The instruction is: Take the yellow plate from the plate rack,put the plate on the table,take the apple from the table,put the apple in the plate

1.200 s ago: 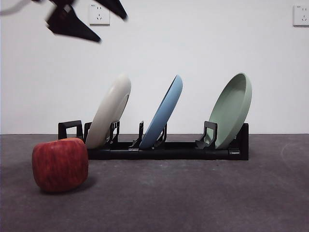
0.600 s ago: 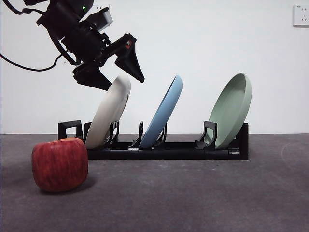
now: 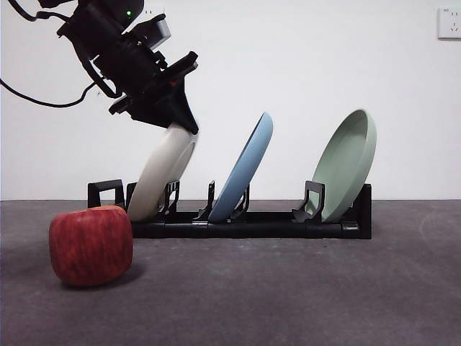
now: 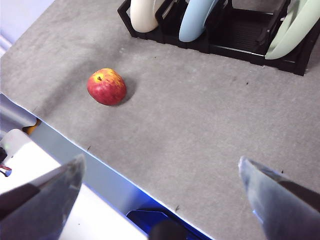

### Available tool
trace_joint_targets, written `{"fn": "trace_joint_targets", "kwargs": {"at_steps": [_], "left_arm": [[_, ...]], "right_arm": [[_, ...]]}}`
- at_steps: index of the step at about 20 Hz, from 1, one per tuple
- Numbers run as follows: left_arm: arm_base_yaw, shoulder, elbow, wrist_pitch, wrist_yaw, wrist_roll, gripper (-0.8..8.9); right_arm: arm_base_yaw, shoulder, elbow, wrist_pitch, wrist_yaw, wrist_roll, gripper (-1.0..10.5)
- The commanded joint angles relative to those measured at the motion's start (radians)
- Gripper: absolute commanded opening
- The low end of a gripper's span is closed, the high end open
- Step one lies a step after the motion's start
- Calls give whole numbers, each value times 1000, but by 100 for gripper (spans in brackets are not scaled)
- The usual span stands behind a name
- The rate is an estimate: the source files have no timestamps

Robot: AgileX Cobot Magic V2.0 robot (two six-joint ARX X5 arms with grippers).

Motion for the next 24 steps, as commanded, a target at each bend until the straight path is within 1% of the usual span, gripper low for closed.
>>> {"fn": "trace_joint_targets", "kwargs": {"at_steps": [1,4,12,15,18,20,21,22,23,24], "left_arm": [[-3,4,2,5,31,-34,-8],[6,-5,8,-1,80,-62,-9],[12,-122,8,-30,80,-67,-8],[4,-221,8,-60,90,-41,-8],[-48,-350,8,-123,82,29,-8],[-126,-431,8,-196,11,108,-8],[-190,-464,8,-248,-47,155,-8],[-253,-484,8,-293,-111,195,-8],[-340,-492,8,-341,-208,250,-8],[-415,-492,7,-379,-293,285,-7]], "right_arm": [[3,0,2,6,-2,6,626],[3,0,2,6,-2,6,626],[8,0,2,7,-2,6,626],[8,0,2,7,-2,6,626],[8,0,2,7,-2,6,625],[8,0,2,7,-3,6,625],[8,0,2,7,-3,6,625],[8,0,2,7,-2,7,625],[8,0,3,7,-3,7,625],[8,0,3,6,-3,8,625]]}}
